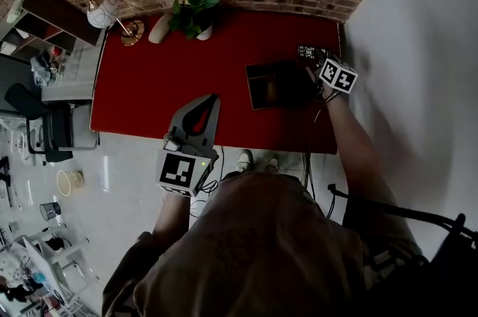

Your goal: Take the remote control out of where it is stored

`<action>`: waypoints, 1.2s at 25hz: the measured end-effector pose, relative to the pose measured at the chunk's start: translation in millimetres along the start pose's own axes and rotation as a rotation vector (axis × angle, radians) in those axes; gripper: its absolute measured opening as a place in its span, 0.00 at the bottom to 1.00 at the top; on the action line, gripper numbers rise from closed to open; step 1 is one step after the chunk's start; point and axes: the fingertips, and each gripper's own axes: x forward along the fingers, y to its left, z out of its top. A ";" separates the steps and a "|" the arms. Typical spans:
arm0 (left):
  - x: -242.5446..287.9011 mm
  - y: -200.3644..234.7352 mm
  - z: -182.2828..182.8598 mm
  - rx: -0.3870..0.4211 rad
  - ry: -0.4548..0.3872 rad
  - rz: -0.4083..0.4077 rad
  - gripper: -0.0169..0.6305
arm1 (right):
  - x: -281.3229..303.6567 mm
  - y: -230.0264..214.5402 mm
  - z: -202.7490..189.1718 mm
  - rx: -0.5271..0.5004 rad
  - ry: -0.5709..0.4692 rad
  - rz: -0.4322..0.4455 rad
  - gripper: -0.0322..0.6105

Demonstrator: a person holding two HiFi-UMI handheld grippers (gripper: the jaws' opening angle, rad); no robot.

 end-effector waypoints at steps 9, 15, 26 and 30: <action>-0.8 1.9 -7.4 -0.002 0.026 0.018 0.04 | 16.3 -24.7 -30.0 0.082 0.088 -0.029 0.24; -2.0 1.0 -12.8 -0.005 0.042 0.025 0.04 | 19.3 -29.4 -46.5 0.019 0.157 -0.042 0.24; 0.6 -2.8 -13.5 -0.004 0.036 0.010 0.04 | 9.4 -38.4 -48.9 -0.157 0.243 -0.099 0.37; 1.5 -4.9 -11.2 -0.005 0.031 0.001 0.04 | -1.7 -51.2 -55.5 -0.176 0.306 -0.156 0.38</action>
